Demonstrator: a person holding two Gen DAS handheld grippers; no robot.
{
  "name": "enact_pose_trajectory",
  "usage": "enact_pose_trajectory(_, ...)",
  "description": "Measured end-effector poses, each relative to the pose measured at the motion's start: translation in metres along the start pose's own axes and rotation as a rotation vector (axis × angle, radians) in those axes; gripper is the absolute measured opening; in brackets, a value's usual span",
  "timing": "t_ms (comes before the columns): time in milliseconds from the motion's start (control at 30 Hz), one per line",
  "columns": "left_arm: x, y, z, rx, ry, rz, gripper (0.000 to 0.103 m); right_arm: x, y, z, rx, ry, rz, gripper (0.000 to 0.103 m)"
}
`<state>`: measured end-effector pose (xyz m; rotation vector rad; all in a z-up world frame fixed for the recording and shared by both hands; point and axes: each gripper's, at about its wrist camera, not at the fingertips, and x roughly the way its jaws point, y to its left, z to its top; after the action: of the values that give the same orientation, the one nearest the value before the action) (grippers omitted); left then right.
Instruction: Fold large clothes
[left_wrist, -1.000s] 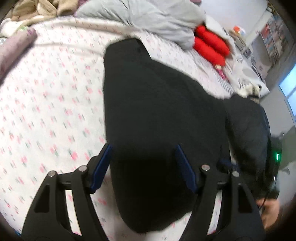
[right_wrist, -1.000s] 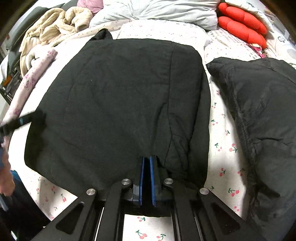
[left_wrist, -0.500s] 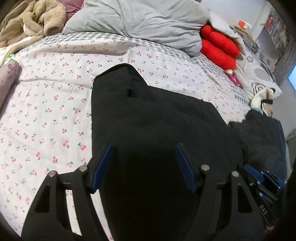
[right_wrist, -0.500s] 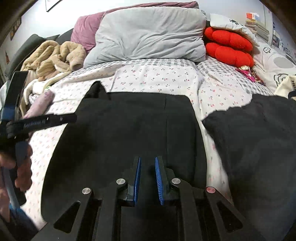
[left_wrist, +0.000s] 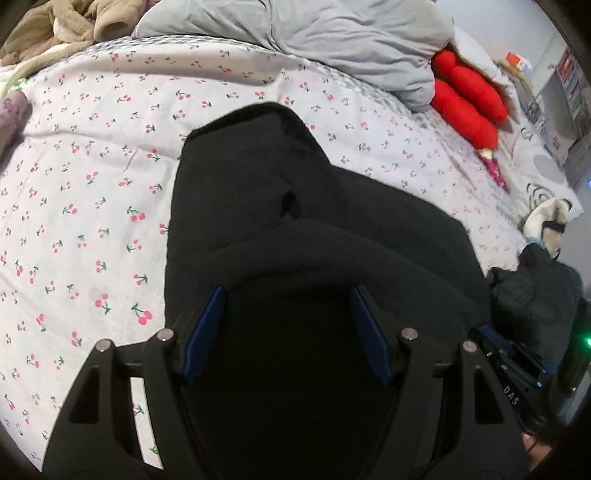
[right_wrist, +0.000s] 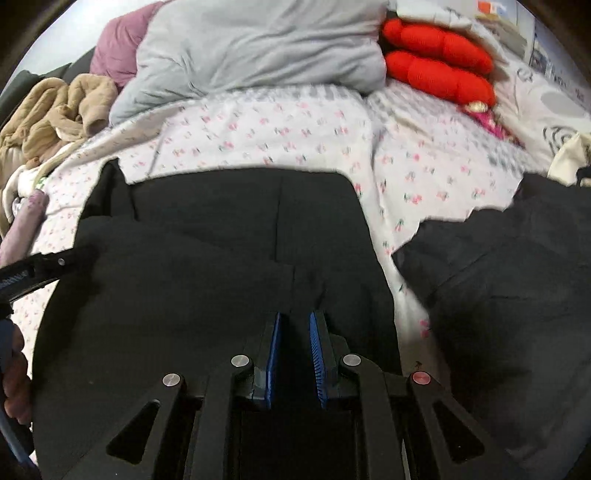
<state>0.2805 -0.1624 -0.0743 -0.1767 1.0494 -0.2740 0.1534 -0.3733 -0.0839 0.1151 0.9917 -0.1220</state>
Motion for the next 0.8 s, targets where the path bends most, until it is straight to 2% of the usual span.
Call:
enact_pose_trajectory(233,0.009,-0.006,-0.007,0.034,-0.030,0.042,0.071,0.016,-0.003,-0.001,0.014,0.008,-0.018,0.016)
enact_pose_trajectory(367,-0.002,0.000,-0.005,0.023,-0.023,0.005,0.071,0.011,0.002,-0.003,-0.004,-0.010,-0.037,0.019)
enact_pose_trajectory(500,-0.033,0.012,-0.017,-0.001,-0.016,-0.047,0.071,-0.002,-0.008,-0.004,0.035,-0.024,0.000,0.023)
enact_pose_trajectory(533,-0.037,0.013,-0.021,-0.005,-0.006,-0.058,0.071,-0.006,-0.010,-0.005,0.044,-0.022,0.001,0.028)
enact_pose_trajectory(600,-0.049,0.017,-0.038,-0.013,0.023,-0.079,0.071,-0.018,-0.011,-0.007,0.034,-0.027,-0.050,0.048)
enact_pose_trajectory(633,-0.054,0.017,-0.044,-0.010,0.028,-0.085,0.071,-0.025,-0.011,-0.009,0.031,-0.037,-0.095,0.069)
enact_pose_trajectory(667,-0.060,0.017,-0.047,-0.008,0.030,-0.097,0.071,-0.032,-0.011,-0.011,0.032,-0.053,-0.107,0.074)
enact_pose_trajectory(800,-0.082,0.025,-0.056,-0.045,0.046,-0.185,0.071,-0.059,-0.016,-0.030,0.047,-0.073,-0.069,0.074)
